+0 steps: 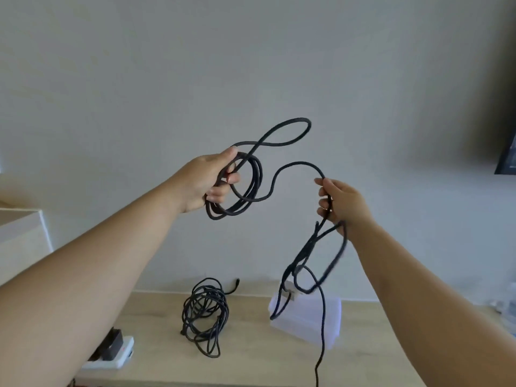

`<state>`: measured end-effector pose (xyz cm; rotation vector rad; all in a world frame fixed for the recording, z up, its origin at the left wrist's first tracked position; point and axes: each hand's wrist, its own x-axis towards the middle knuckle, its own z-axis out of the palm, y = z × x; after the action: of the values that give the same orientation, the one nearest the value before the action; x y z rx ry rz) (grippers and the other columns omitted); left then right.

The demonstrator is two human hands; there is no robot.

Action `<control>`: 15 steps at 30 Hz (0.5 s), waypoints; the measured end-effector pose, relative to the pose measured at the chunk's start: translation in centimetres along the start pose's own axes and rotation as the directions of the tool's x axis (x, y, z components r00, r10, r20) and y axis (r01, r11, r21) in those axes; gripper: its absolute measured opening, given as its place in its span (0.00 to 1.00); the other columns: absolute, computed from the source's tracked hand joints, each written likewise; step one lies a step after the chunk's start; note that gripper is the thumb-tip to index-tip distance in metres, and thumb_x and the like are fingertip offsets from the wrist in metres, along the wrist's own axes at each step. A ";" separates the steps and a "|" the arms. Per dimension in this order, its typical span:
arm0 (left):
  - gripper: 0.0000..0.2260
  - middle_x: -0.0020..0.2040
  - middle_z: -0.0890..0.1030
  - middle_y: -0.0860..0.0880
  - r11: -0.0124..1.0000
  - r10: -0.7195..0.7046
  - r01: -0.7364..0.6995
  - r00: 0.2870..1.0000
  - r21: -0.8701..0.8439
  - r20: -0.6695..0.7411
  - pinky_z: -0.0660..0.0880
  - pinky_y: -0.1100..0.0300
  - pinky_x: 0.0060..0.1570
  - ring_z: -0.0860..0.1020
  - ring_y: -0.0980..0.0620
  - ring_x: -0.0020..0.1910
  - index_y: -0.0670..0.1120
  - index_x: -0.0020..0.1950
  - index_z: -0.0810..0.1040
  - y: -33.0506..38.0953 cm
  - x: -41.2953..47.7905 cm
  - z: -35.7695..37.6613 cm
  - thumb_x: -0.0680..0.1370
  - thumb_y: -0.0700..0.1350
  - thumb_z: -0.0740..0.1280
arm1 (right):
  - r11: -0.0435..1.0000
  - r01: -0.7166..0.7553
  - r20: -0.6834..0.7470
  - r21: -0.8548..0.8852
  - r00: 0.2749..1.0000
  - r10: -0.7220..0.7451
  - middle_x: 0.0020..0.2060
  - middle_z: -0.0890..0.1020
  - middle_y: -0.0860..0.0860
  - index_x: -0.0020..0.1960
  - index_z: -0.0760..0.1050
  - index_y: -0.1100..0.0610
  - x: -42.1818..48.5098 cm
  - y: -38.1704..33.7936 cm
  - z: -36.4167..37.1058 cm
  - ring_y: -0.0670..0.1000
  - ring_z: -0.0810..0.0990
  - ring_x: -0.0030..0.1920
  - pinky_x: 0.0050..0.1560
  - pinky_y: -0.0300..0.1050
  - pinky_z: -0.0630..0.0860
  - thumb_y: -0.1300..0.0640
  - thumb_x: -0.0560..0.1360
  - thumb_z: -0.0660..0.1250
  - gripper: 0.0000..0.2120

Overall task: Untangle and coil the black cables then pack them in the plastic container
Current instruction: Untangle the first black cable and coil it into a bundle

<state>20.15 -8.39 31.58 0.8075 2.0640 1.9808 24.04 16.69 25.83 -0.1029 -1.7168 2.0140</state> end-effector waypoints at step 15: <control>0.17 0.29 0.69 0.49 0.873 -0.097 -0.030 0.967 -0.486 -0.234 0.54 0.68 0.18 0.56 0.57 0.16 0.46 0.35 0.64 0.1 2.2 5.5 0.82 0.50 0.58 | 0.547 0.073 0.252 -0.834 0.933 0.259 0.62 0.73 0.54 0.71 0.63 0.58 -3.0 7.4 3.3 0.55 0.73 0.60 0.57 0.46 0.70 0.51 0.76 0.66 0.27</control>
<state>20.95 -2.49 31.65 0.4278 1.5392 2.5338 23.19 11.84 18.80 -0.1595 -2.8487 1.0959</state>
